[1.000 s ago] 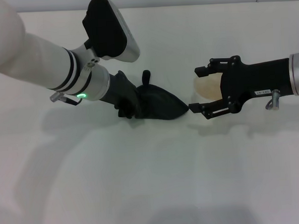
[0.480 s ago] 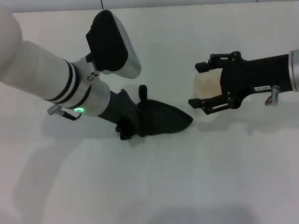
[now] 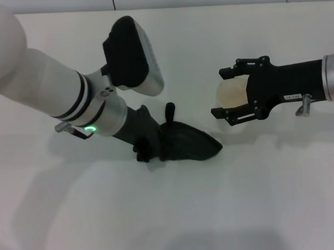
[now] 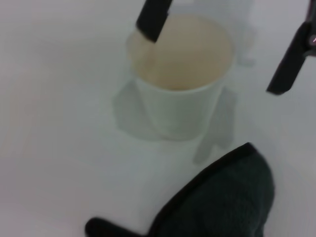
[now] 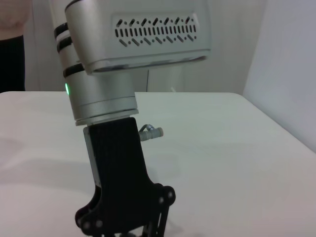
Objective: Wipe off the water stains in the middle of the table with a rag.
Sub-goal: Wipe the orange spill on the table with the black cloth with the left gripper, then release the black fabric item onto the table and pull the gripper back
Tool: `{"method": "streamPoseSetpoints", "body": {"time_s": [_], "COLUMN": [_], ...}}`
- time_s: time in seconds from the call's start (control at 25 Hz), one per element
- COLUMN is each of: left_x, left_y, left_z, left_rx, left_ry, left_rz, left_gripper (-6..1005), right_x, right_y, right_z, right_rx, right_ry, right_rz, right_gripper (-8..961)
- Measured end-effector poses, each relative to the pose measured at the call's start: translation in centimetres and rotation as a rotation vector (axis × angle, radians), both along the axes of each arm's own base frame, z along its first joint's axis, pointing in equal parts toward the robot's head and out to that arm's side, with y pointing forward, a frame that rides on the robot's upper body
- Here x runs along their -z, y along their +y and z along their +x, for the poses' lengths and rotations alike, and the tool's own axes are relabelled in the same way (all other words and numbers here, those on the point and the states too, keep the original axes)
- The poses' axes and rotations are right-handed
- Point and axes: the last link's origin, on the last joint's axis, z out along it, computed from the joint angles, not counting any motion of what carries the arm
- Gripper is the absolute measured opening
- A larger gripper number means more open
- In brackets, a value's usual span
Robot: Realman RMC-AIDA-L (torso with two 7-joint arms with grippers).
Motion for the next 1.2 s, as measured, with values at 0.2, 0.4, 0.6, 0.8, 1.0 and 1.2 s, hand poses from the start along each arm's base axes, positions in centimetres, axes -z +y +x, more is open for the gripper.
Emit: {"method": "streamPoseSetpoints", "body": {"time_s": [0.2, 0.4, 0.6, 0.8, 1.0, 1.2], "left_x": [-2.1, -4.0, -4.0, -4.0, -4.8, -4.9], "left_y": [1.5, 2.5, 2.5, 2.5, 2.8, 2.9], "left_z": [-2.2, -3.2, -3.7, -4.2, -4.8, -4.8], "left_rx": [-0.118, -0.198, -0.216, -0.253, -0.299, -0.339], "left_ry": [0.001, -0.052, -0.041, -0.034, -0.043, -0.051], "left_rz": [0.114, 0.188, 0.192, 0.194, 0.22, 0.202], "left_gripper": [86, 86, 86, 86, 85, 107], "right_x": [0.0, 0.0, -0.1, -0.1, -0.1, -0.1], "right_y": [0.0, 0.0, 0.1, 0.1, 0.2, 0.3], "right_z": [0.0, 0.0, -0.1, -0.1, -0.2, -0.3], "right_rx": [0.001, 0.0, -0.003, -0.001, -0.002, -0.004], "right_ry": [0.0, -0.001, -0.001, 0.0, 0.0, 0.0], "right_rz": [0.001, 0.002, 0.003, 0.004, 0.006, 0.008], "right_gripper": [868, 868, 868, 868, 868, 868]}}
